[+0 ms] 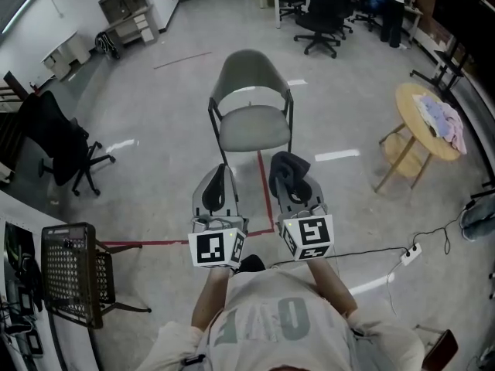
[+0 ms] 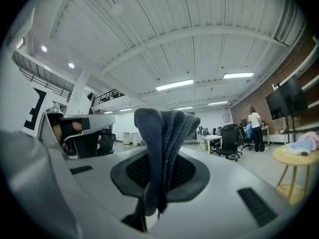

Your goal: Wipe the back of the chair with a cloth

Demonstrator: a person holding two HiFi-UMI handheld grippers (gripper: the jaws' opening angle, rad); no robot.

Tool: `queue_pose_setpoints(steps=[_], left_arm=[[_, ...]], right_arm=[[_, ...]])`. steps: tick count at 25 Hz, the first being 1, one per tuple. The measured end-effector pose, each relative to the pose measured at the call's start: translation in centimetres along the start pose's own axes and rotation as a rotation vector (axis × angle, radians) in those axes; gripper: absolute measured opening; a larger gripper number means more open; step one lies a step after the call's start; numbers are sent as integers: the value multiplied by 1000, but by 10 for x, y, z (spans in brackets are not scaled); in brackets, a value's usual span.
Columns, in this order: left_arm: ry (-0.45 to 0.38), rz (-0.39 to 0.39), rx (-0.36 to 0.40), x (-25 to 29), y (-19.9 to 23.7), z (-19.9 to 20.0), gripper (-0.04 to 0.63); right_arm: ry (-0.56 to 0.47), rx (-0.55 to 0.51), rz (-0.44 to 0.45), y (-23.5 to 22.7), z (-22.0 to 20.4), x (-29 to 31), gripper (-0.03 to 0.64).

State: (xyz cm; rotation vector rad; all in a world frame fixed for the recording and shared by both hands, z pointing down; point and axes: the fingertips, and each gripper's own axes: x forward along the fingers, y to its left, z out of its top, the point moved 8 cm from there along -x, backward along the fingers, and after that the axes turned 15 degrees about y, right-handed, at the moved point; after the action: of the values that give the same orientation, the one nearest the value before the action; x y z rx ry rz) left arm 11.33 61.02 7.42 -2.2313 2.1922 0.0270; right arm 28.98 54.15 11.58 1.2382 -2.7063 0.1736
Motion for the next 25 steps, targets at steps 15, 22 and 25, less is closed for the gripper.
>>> queue_pose_setpoints(steps=[15,22,25], left_arm=[[22,18,-26,72,43,-24,12],[-7,-36,-18,193,89,-36,12],[-2,-78,11,265,98,-32,12]], right_arm=[[66,73,-20,-38,-15,77,58],[67,16,-91,-81,4,160,58],[98,0,-129,-114,20,206,58]])
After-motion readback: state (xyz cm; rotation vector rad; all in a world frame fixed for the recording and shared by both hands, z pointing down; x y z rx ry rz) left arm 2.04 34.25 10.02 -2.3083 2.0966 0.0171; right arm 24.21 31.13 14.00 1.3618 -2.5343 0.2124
